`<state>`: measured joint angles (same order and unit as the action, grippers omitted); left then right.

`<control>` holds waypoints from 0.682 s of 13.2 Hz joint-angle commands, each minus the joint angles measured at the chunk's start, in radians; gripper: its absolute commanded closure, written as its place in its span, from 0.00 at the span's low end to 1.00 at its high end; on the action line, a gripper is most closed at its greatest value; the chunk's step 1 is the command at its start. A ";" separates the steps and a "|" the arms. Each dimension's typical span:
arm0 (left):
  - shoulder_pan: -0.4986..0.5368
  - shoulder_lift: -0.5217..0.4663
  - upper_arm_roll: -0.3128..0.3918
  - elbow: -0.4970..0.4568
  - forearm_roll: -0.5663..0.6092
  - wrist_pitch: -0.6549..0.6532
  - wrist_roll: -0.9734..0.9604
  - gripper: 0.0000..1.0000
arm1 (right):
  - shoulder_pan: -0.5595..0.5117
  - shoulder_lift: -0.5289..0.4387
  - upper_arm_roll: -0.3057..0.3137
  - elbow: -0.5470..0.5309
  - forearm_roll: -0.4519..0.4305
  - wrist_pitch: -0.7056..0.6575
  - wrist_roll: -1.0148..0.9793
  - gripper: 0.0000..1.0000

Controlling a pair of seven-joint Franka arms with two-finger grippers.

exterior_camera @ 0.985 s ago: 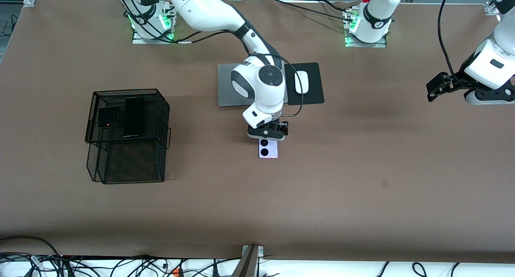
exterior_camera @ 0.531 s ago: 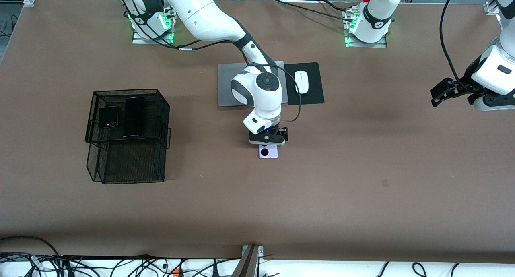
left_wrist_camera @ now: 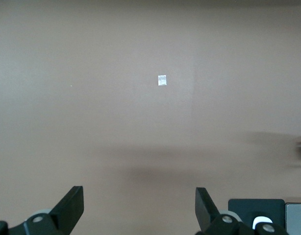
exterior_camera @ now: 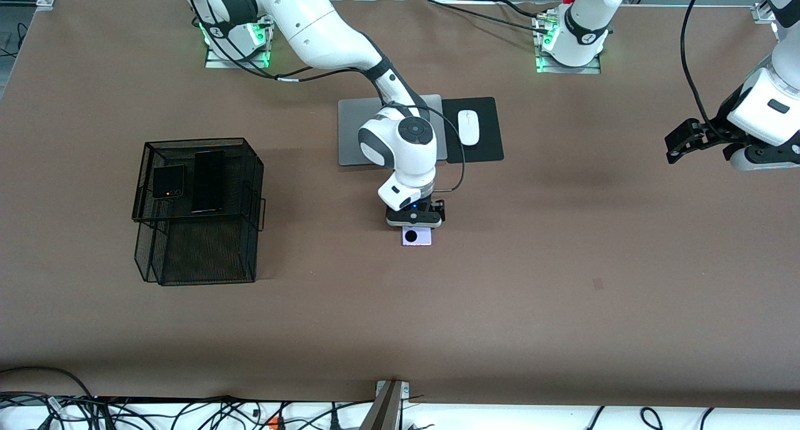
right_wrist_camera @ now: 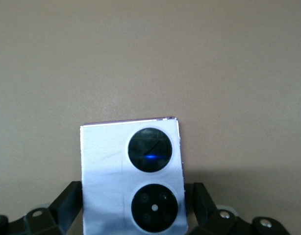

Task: Place phones with both arms
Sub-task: 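Lower the right gripper and grasp the white phone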

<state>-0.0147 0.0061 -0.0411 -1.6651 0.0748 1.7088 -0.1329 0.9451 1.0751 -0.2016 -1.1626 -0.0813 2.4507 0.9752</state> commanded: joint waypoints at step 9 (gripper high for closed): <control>0.010 0.006 0.006 0.028 0.016 -0.041 -0.005 0.00 | -0.002 -0.001 -0.007 0.040 -0.014 -0.089 -0.016 0.54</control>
<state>-0.0084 0.0061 -0.0366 -1.6634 0.0748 1.6910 -0.1337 0.9461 1.0759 -0.2038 -1.1473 -0.0853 2.4269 0.9685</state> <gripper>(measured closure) 0.000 0.145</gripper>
